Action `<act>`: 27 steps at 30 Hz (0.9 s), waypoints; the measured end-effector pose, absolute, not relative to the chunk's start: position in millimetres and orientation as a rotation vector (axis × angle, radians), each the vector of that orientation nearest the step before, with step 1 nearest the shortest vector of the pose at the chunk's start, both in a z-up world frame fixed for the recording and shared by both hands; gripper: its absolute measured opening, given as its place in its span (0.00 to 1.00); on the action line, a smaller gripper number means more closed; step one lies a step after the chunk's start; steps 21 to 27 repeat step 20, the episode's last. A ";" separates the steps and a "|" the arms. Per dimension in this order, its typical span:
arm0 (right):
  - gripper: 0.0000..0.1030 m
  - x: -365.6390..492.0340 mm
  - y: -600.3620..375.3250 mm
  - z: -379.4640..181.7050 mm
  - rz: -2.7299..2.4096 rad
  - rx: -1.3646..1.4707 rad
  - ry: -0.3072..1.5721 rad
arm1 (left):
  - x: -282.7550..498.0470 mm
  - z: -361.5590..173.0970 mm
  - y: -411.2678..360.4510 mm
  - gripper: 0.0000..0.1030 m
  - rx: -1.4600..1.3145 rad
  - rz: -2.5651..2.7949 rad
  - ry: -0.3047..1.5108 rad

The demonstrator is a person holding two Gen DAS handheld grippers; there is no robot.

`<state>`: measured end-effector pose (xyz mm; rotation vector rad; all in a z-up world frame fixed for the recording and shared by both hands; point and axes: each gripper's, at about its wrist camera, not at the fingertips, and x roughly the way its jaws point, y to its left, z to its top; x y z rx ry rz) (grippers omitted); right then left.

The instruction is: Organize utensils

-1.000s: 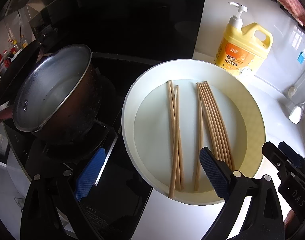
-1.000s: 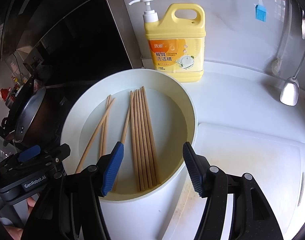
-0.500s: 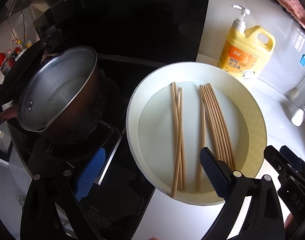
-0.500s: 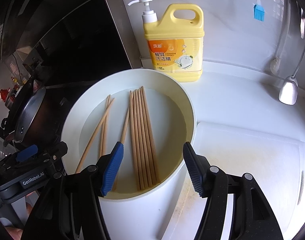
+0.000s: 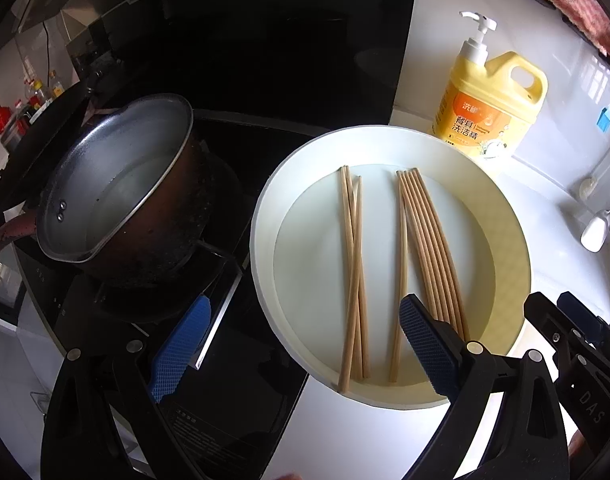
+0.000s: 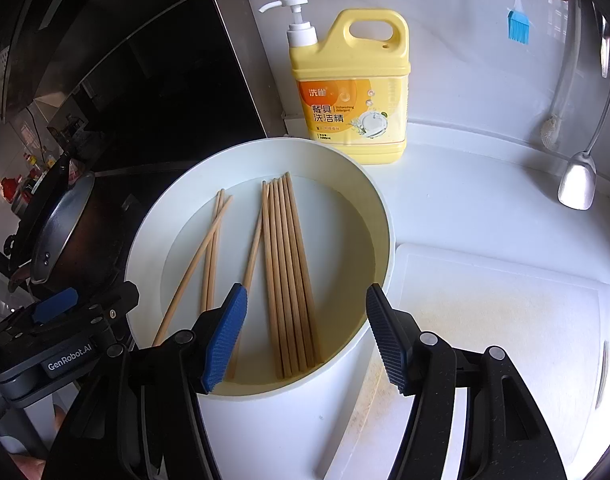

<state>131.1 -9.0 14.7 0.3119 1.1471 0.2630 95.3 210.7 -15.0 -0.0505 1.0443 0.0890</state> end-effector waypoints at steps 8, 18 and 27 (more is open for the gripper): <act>0.58 129.8 -8.5 15.9 0.262 0.315 1.147 | 89.9 -14.1 206.5 0.92 -0.042 0.082 1.033; 0.58 127.3 -10.2 16.9 0.260 0.318 1.147 | 94.3 -17.6 208.5 0.92 -0.037 0.119 1.068; 0.58 127.2 -10.1 17.0 0.263 0.316 1.145 | 93.6 -17.7 209.2 0.92 -0.038 0.119 1.069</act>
